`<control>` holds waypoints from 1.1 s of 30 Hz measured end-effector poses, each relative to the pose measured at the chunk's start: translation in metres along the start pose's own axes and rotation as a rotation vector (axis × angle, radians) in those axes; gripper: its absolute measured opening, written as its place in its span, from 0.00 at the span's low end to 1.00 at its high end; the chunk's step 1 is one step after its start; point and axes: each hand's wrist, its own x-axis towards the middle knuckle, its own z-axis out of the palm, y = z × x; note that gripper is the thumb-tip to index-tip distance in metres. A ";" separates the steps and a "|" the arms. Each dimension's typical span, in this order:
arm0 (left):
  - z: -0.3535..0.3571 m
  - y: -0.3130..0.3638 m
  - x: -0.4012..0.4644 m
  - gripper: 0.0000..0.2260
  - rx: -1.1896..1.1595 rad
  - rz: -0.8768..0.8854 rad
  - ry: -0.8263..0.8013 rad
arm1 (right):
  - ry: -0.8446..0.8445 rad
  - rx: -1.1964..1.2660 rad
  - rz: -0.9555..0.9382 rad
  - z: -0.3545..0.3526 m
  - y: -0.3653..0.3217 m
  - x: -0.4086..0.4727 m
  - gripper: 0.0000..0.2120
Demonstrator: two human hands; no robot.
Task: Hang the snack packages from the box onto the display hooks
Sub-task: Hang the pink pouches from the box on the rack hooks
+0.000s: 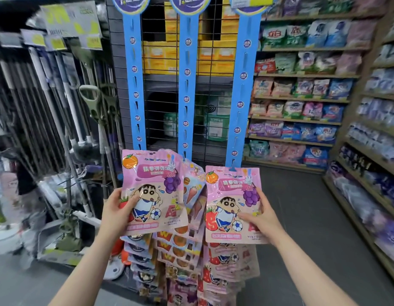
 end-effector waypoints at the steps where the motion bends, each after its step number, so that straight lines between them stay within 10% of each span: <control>1: 0.001 0.000 -0.001 0.10 0.001 0.002 -0.010 | -0.007 -0.011 -0.005 0.001 0.001 0.000 0.57; 33: 0.147 0.069 0.056 0.09 0.069 0.094 -0.565 | 0.285 -0.184 0.039 -0.070 0.000 -0.026 0.39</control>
